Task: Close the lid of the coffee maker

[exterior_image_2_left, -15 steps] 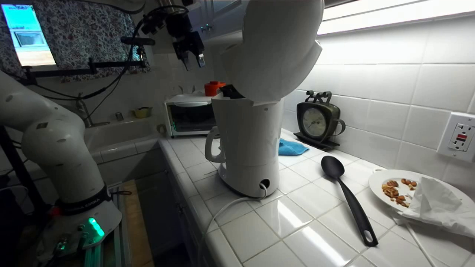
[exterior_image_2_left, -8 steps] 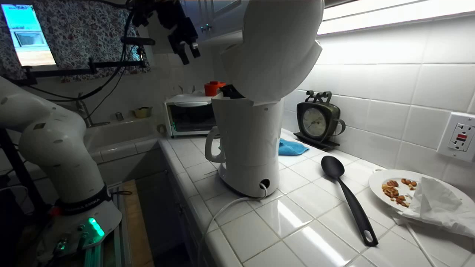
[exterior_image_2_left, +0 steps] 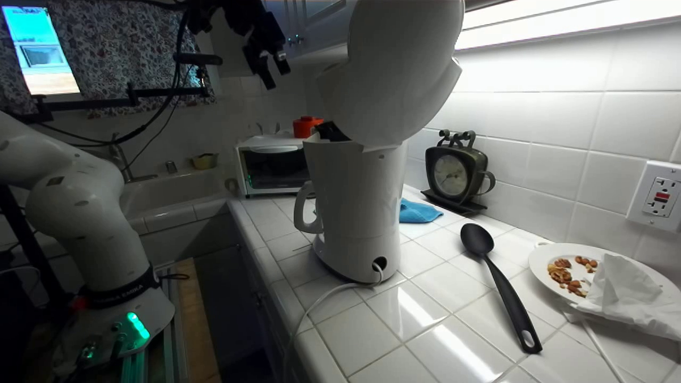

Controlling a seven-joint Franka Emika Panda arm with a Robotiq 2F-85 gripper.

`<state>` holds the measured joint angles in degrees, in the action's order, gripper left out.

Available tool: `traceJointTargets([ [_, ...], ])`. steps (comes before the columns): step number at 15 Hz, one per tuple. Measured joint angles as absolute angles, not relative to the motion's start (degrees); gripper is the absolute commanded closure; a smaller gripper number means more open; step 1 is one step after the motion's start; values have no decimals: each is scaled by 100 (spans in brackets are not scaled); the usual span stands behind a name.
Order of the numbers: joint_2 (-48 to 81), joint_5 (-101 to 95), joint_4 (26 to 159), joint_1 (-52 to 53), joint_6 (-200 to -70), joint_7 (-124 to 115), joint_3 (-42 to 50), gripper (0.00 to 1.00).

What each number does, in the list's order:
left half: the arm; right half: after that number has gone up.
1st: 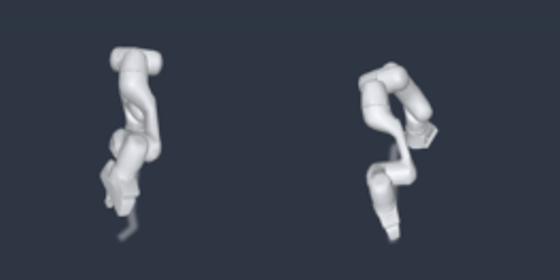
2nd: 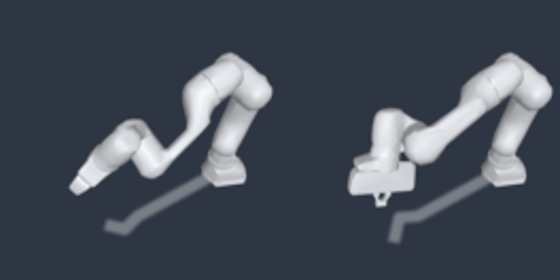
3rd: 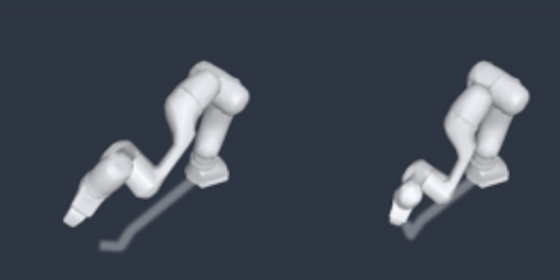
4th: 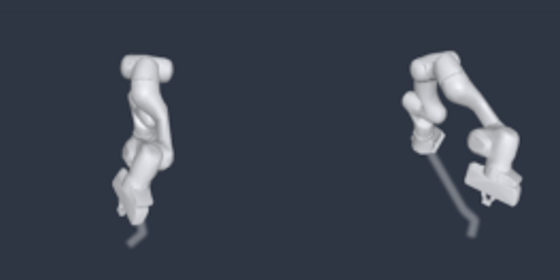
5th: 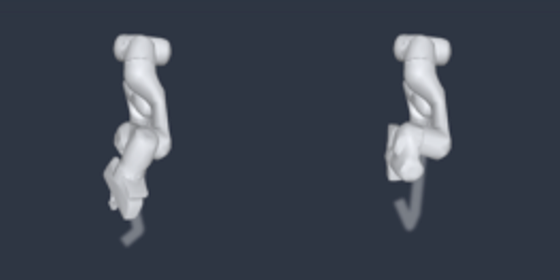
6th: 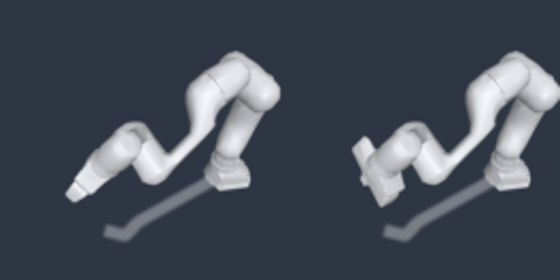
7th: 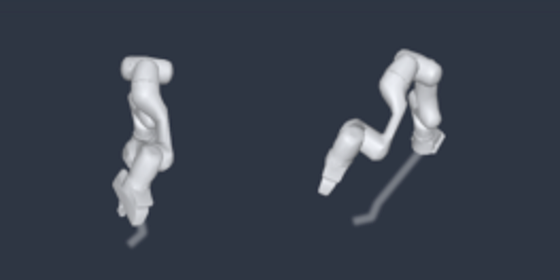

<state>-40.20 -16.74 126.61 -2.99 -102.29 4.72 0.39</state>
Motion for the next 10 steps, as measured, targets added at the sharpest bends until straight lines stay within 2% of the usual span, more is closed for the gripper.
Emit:
traceJointTargets([
  [10,-4066,-1928,12661,-615,-10123,381,258,0],
])
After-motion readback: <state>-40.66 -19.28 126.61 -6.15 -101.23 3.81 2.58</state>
